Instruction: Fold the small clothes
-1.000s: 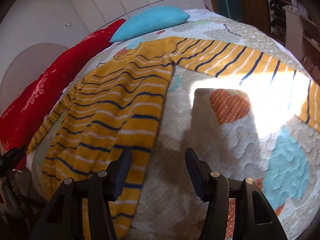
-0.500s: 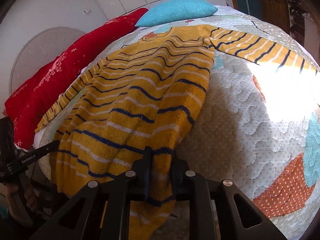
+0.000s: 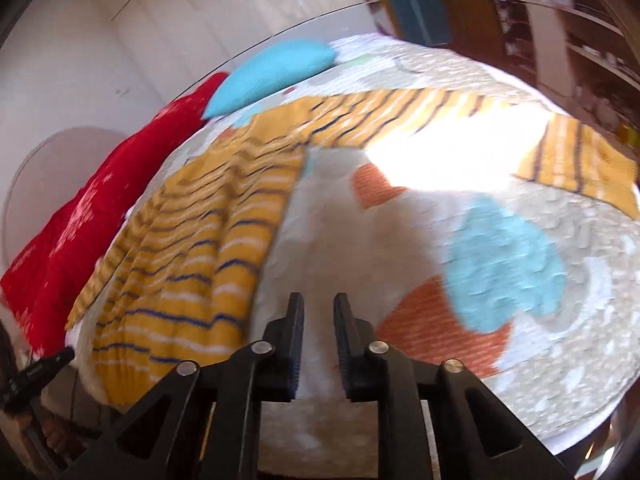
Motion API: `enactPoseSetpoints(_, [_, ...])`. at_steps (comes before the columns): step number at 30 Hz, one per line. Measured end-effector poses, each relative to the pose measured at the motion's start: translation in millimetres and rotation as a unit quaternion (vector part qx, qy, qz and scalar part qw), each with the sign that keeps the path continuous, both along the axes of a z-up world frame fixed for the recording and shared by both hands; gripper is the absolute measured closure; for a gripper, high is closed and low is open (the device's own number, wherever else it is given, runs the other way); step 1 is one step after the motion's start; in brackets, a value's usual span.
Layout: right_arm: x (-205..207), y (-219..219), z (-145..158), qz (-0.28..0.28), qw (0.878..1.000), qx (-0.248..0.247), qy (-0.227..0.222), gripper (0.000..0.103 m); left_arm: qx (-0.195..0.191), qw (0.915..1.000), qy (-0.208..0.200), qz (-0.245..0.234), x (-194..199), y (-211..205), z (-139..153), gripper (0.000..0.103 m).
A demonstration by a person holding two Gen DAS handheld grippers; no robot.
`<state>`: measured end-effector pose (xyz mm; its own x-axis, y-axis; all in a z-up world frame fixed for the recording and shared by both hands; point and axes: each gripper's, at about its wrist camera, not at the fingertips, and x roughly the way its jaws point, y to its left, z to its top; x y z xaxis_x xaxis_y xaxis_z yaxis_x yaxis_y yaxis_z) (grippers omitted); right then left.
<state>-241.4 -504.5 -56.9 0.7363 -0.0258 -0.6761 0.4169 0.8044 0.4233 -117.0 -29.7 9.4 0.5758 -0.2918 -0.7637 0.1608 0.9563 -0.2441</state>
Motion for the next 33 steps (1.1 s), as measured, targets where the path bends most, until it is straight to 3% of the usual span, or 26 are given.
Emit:
enactPoseSetpoints(1, [-8.7,-17.5,-2.6,-0.036,0.999,0.005,-0.001,0.06,-0.003,1.0,-0.007,0.001,1.1,-2.1,2.3,0.062])
enactPoseSetpoints(2, [-18.1,-34.8,-6.6,-0.069,0.998,0.016,-0.004,0.058,-0.005,0.9999,-0.01,0.0,1.8,-3.7,3.6,0.057])
enactPoseSetpoints(7, [-61.1,-113.5,-28.4,-0.203,0.975,0.084,-0.036,0.052,-0.009,0.9997,-0.007,-0.019,11.0,-23.1,6.3,0.056])
enactPoseSetpoints(10, [-70.2,-152.2,-40.7,-0.239,0.955,0.149,-0.087,0.052,-0.009,0.9994,-0.008,-0.032,13.4,-36.4,9.1,0.054])
enactPoseSetpoints(12, [-68.8,-168.9,-41.8,-0.263,0.946,0.161,-0.104,0.052,-0.008,0.9991,-0.01,-0.04,13.0,-45.2,11.2,0.052])
enactPoseSetpoints(14, [-65.5,-182.6,-39.0,-0.273,0.942,0.162,-0.108,0.064,-0.009,0.9987,-0.013,-0.047,12.6,-51.3,13.6,0.051])
enactPoseSetpoints(15, [-63.2,-190.7,-36.4,-0.274,0.941,0.165,-0.109,0.094,-0.008,0.9986,-0.015,-0.051,12.4,-52.5,14.6,0.051])
enactPoseSetpoints(17, [-65.2,-206.5,-29.6,-0.274,0.938,0.175,-0.121,0.097,-0.004,0.9984,-0.02,-0.054,10.6,-56.1,17.1,0.051])
enactPoseSetpoints(22, [-91.0,-242.4,7.2,-0.329,0.926,0.128,-0.131,0.097,-0.002,0.9984,-0.031,-0.048,10.6,-48.5,19.8,0.048])
enactPoseSetpoints(24, [-84.4,-246.9,23.2,-0.328,0.93,0.109,-0.127,0.097,-0.008,0.9986,-0.03,-0.042,13.2,-41.9,19.1,0.048])
enactPoseSetpoints(28, [-35.2,-225.4,60.7,-0.267,0.957,0.043,-0.101,0.097,-0.021,0.9991,-0.027,-0.023,17.5,-25.4,15.1,0.048])
enactPoseSetpoints(33, [86.1,-149.4,93.1,-0.131,0.988,-0.012,-0.082,0.097,-0.037,0.999,-0.023,-0.008,19.5,-7.0,7.0,0.047])
